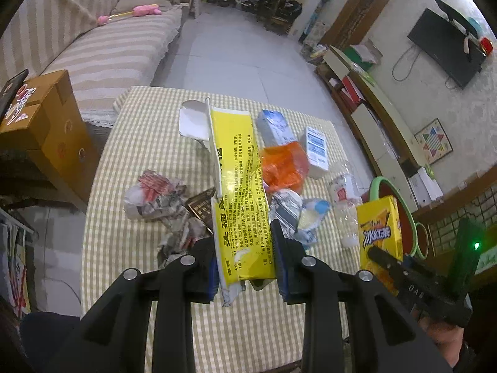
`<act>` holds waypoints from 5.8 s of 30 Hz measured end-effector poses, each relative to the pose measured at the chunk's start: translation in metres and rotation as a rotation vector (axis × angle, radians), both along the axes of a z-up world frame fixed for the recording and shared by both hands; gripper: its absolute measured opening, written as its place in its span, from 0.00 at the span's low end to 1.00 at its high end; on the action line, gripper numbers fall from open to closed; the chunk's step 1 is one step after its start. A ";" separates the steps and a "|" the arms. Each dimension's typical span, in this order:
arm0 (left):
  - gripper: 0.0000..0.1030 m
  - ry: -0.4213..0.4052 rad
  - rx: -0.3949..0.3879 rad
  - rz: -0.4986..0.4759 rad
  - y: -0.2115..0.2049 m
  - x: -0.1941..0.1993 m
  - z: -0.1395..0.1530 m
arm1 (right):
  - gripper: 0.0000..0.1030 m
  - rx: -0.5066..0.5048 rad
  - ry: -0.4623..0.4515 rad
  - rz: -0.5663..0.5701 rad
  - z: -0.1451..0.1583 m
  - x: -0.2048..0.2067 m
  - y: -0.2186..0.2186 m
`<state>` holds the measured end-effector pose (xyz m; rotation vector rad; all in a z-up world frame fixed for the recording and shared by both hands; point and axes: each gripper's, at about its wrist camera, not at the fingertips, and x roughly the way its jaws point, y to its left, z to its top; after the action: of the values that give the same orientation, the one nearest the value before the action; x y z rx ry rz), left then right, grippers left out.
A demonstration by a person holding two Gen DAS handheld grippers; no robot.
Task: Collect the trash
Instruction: 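Carry the yellow wrapper with the left tool while the right tool carries the carton over the bin, then open the left tool releasing the wrapper while the right tool releases the carton into the bin, then move both tools back to the table, left tool toward the crumpled paper pile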
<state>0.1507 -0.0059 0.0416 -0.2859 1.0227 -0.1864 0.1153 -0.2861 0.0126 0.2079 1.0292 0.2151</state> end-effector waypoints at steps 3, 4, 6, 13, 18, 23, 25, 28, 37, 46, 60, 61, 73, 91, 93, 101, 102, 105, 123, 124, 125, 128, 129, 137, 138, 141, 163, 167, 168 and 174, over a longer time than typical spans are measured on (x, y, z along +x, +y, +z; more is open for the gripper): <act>0.25 -0.003 0.008 -0.015 -0.007 -0.004 0.004 | 0.33 0.006 -0.014 -0.004 0.006 -0.002 -0.004; 0.25 -0.005 0.010 -0.021 -0.009 -0.005 0.005 | 0.33 0.006 -0.017 -0.004 0.007 -0.003 -0.004; 0.25 -0.007 0.012 -0.030 -0.014 -0.008 0.007 | 0.33 0.010 -0.026 -0.007 0.011 -0.003 -0.007; 0.25 -0.011 0.027 -0.061 -0.031 -0.011 0.012 | 0.33 0.020 -0.044 -0.018 0.017 -0.003 -0.017; 0.25 -0.013 0.035 -0.079 -0.044 -0.010 0.015 | 0.33 0.034 -0.058 -0.038 0.022 -0.001 -0.028; 0.25 -0.018 0.043 -0.111 -0.063 0.000 0.020 | 0.33 0.047 -0.066 -0.071 0.024 0.001 -0.048; 0.25 -0.022 0.043 -0.132 -0.074 0.003 0.023 | 0.33 0.051 -0.067 -0.087 0.024 0.002 -0.056; 0.25 -0.028 0.040 -0.166 -0.093 0.009 0.026 | 0.33 0.056 -0.071 -0.121 0.025 0.003 -0.075; 0.25 -0.034 -0.020 -0.317 -0.174 0.035 0.035 | 0.33 0.063 -0.092 -0.277 0.030 0.004 -0.160; 0.25 -0.007 -0.056 -0.480 -0.268 0.059 0.031 | 0.33 0.066 -0.079 -0.397 0.020 0.006 -0.227; 0.26 0.062 -0.005 -0.603 -0.350 0.086 -0.002 | 0.33 0.097 -0.018 -0.433 -0.016 0.028 -0.264; 0.26 0.069 -0.001 -0.605 -0.351 0.087 -0.006 | 0.33 0.098 -0.012 -0.435 -0.019 0.029 -0.266; 0.59 0.066 0.042 -0.607 -0.364 0.090 -0.014 | 0.49 0.088 0.005 -0.480 -0.025 0.028 -0.274; 0.92 -0.051 0.026 -0.460 -0.261 0.058 0.034 | 0.94 0.016 -0.065 -0.435 0.015 0.013 -0.212; 0.92 -0.054 0.020 -0.434 -0.244 0.054 0.036 | 0.94 0.017 -0.066 -0.421 0.018 0.009 -0.198; 0.92 -0.074 -0.006 -0.313 -0.161 0.038 0.040 | 0.95 -0.012 -0.097 -0.358 0.029 0.003 -0.142; 0.92 -0.081 -0.011 -0.295 -0.147 0.036 0.042 | 0.95 -0.018 -0.102 -0.348 0.030 0.003 -0.134; 0.92 -0.106 -0.025 -0.268 -0.113 0.030 0.046 | 0.95 -0.036 -0.112 -0.330 0.032 0.002 -0.114; 0.92 -0.396 0.300 -0.258 0.076 0.037 0.085 | 0.95 -0.215 -0.021 -0.228 0.012 0.023 -0.001; 0.92 -0.406 0.287 -0.272 0.092 0.040 0.086 | 0.95 -0.226 -0.017 -0.226 0.012 0.024 0.002; 0.92 -0.417 0.277 -0.282 0.105 0.041 0.087 | 0.95 -0.240 -0.011 -0.225 0.010 0.026 0.008; 0.92 -0.460 0.265 -0.316 0.142 0.047 0.092 | 0.95 -0.272 0.016 -0.212 0.005 0.032 0.024; 0.92 -0.476 0.270 -0.322 0.153 0.049 0.094 | 0.95 -0.286 0.026 -0.206 0.002 0.035 0.031; 0.92 -0.504 0.293 -0.321 0.202 0.072 0.091 | 0.95 -0.351 0.045 -0.171 0.000 0.049 0.067; 0.92 -0.501 0.298 -0.322 0.205 0.075 0.088 | 0.95 -0.357 0.047 -0.168 0.000 0.050 0.070; 0.92 -0.489 0.309 -0.335 0.205 0.083 0.082 | 0.95 -0.370 0.050 -0.158 -0.001 0.054 0.079; 0.92 -0.462 0.234 -0.368 0.121 0.057 0.100 | 0.95 -0.276 0.035 -0.177 0.000 0.041 0.049; 0.92 -0.416 0.201 -0.308 0.094 0.037 0.097 | 0.95 -0.246 -0.012 -0.144 0.007 0.030 0.042; 0.92 -0.405 0.194 -0.291 0.088 0.033 0.095 | 0.95 -0.243 -0.019 -0.135 0.009 0.028 0.041; 0.92 -0.343 0.182 -0.174 0.055 0.004 0.079 | 0.95 -0.189 -0.060 -0.092 0.013 0.013 0.027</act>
<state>0.1546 0.0486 0.1205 0.0031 0.7171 -0.2868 0.1280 -0.2589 0.0253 0.0761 0.9713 0.0401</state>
